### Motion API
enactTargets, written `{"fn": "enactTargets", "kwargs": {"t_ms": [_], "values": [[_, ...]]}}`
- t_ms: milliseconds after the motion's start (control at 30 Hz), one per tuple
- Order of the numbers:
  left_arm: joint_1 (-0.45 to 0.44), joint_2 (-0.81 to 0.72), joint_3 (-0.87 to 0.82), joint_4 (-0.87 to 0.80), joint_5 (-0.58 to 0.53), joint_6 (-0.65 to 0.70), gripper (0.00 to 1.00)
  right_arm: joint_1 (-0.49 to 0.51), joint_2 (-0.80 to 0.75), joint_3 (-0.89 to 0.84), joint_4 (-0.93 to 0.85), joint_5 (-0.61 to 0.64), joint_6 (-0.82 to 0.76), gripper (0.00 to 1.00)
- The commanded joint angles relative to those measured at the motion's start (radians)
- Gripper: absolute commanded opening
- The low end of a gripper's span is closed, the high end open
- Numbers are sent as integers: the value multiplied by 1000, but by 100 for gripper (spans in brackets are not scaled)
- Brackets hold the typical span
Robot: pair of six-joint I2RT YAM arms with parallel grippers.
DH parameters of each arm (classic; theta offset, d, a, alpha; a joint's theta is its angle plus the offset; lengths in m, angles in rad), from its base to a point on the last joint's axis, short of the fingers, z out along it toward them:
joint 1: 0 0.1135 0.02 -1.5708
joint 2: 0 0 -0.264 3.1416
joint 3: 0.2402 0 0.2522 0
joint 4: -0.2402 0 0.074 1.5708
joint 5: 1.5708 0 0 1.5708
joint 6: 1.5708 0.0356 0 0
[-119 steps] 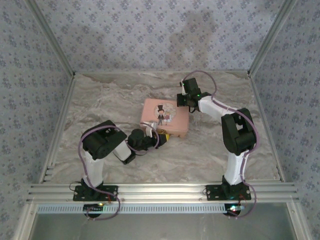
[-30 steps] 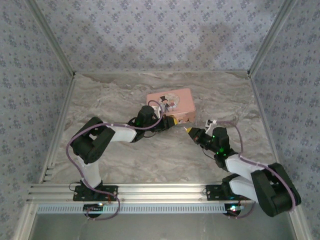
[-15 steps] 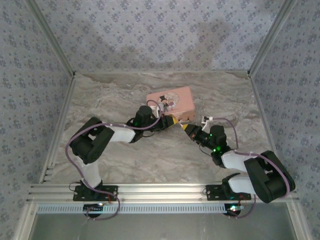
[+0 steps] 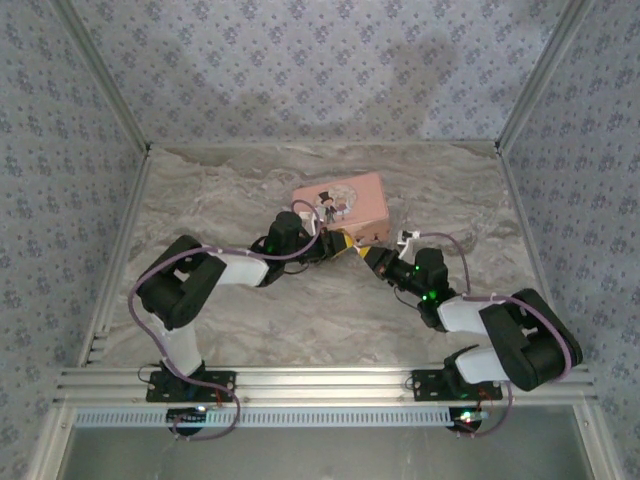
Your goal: Unlock the padlock with the key
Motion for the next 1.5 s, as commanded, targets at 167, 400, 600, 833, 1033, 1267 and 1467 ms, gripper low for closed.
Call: {"fn": "enactTargets", "kwargs": {"t_ms": [167, 400, 600, 833, 1033, 1267, 1467], "values": [[10, -55, -12, 75, 41, -39, 0, 9, 46, 25, 46, 7, 4, 0], [12, -56, -17, 76, 41, -41, 0, 18, 72, 35, 70, 6, 8, 0], [12, -55, -21, 89, 40, -43, 0, 26, 74, 46, 72, 9, 9, 0], [11, -51, -28, 92, 41, -44, 0, 33, 78, 57, 77, 7, 9, 0], [10, -50, -29, 96, 36, -47, 0, 41, 89, 68, 84, 4, 11, 0], [9, -48, -31, 112, 38, -58, 0, 48, 99, 72, 107, 7, 11, 0], [10, -47, -30, 125, 39, -66, 0, 55, 103, 71, 106, 16, 4, 0]]}}
